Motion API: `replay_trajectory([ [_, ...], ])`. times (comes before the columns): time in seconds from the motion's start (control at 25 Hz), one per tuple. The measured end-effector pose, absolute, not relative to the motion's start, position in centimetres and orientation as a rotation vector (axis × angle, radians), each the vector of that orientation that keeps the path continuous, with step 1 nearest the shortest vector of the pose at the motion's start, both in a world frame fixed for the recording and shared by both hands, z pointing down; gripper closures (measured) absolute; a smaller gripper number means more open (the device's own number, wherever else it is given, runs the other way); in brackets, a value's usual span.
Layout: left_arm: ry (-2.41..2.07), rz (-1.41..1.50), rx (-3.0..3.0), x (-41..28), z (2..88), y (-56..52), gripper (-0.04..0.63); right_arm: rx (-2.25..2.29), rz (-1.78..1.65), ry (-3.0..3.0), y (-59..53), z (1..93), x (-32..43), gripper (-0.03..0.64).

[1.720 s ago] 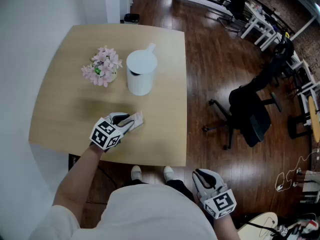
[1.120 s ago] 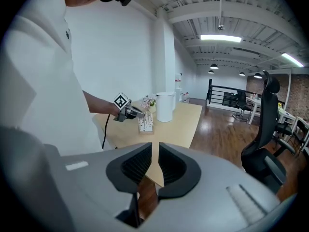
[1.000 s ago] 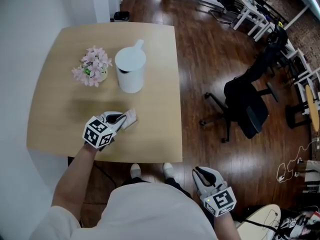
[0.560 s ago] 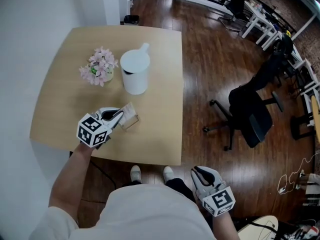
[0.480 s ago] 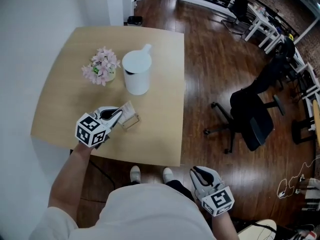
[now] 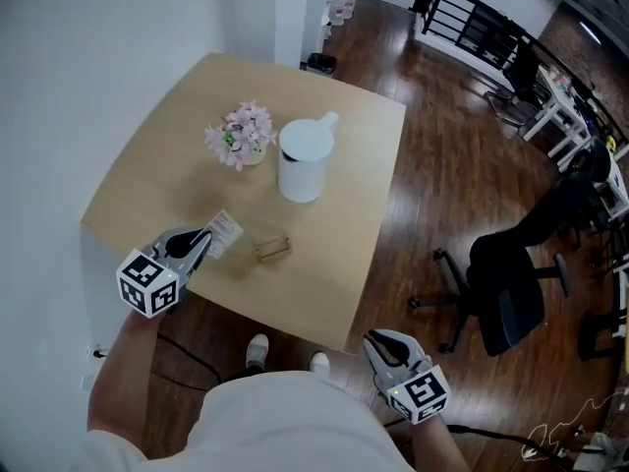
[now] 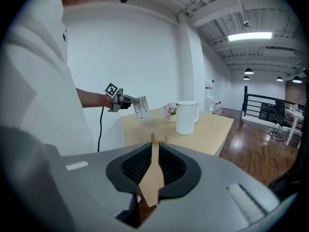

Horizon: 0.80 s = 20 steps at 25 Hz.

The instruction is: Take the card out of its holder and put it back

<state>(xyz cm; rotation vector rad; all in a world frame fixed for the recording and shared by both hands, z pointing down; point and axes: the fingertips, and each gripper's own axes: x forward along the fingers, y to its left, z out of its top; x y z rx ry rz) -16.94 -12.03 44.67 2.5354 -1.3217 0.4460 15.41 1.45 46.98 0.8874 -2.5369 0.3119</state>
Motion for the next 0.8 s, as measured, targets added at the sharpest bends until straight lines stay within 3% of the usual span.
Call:
replay_trajectory([
  [0.36, -1.657, 0.362, 2.266, -22.4, 44.4, -1.4, 0.580, 0.524, 0.212, -2.627, -1.1, 47.4, 12.6, 0.568],
  [0.8, -1.723, 0.347, 2.192, -21.8, 44.8, 3.8, 0.580, 0.320, 0.151, -2.648, -1.0, 47.3, 10.2, 0.568],
])
